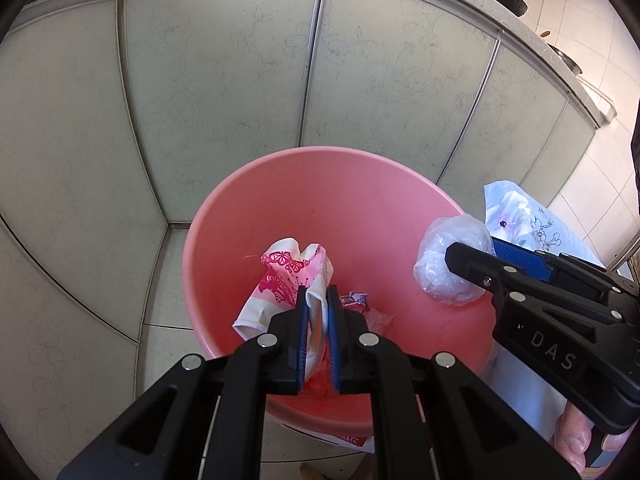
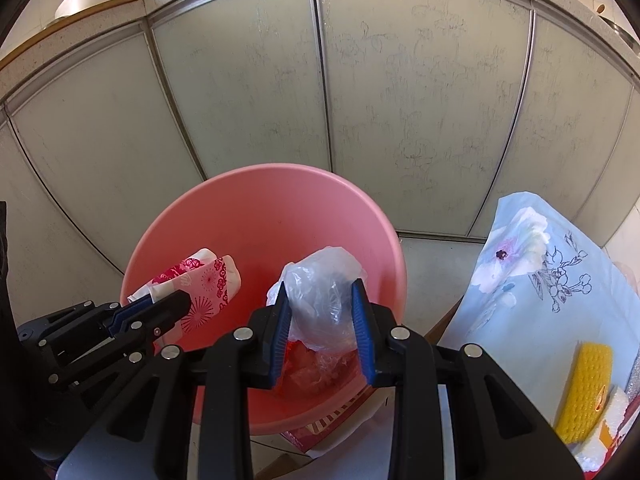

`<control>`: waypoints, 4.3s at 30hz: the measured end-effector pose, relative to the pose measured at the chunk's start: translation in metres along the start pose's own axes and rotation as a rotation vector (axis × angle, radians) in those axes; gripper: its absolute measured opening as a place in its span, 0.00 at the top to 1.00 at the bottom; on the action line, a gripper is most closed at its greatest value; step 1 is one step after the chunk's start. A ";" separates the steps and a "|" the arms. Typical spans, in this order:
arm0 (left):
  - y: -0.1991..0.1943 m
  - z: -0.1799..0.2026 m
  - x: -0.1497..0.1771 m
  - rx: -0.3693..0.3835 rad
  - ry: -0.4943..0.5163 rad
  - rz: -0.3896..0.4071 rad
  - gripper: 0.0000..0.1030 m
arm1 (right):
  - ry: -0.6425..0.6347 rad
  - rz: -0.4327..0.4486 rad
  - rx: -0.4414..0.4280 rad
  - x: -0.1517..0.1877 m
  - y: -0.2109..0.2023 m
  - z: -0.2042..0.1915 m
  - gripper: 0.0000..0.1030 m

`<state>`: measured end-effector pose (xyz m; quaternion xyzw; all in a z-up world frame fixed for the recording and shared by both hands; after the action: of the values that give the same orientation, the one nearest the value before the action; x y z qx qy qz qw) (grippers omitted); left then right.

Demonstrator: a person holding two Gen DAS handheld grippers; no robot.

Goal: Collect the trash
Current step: 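Open the left tool to drop the packet while the right tool drops the bag, then move both open tools back from the bucket to the table, then lower the left tool onto the white foam strip and close on it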

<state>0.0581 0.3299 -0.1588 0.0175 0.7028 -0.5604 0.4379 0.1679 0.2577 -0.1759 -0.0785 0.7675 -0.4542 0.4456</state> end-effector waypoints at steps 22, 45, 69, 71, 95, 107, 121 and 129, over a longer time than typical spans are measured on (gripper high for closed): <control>-0.002 -0.001 0.000 -0.020 -0.034 0.012 0.71 | 0.042 -0.011 -0.033 0.005 0.000 0.007 0.64; -0.031 -0.001 -0.004 -0.009 -0.034 0.048 0.71 | 0.013 0.071 -0.047 0.001 -0.048 0.003 0.54; -0.136 0.064 0.002 0.079 0.082 0.189 0.62 | 0.047 0.198 0.005 0.048 -0.157 0.025 0.53; -0.141 0.069 0.005 0.089 0.087 0.193 0.62 | 0.047 0.182 0.002 0.058 -0.160 0.024 0.54; -0.168 0.166 0.046 0.187 0.291 0.235 0.62 | 0.162 0.228 0.187 0.160 -0.240 0.107 0.54; -0.165 0.217 0.065 0.290 0.344 0.195 0.62 | 0.244 0.265 0.326 0.197 -0.282 0.170 0.54; -0.140 0.254 0.078 0.360 0.392 0.122 0.62 | 0.299 0.260 0.332 0.217 -0.291 0.196 0.54; -0.126 0.279 0.082 0.336 0.530 0.131 0.62 | 0.335 0.254 0.337 0.225 -0.293 0.207 0.52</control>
<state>0.1087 0.0211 -0.1103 0.2803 0.6872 -0.6152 0.2659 0.1082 -0.1588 -0.1279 0.1700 0.7478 -0.5225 0.3726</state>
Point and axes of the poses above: each gripper's, at about its wrist camera, not at the fingertips, and y roughly the way its jaws point, z to its right, x to its underside, the point moved 9 cm from there along y, roughly the way its jaws point, and after that the axes turned 9 degrees about -x, right-handed, at the moved point
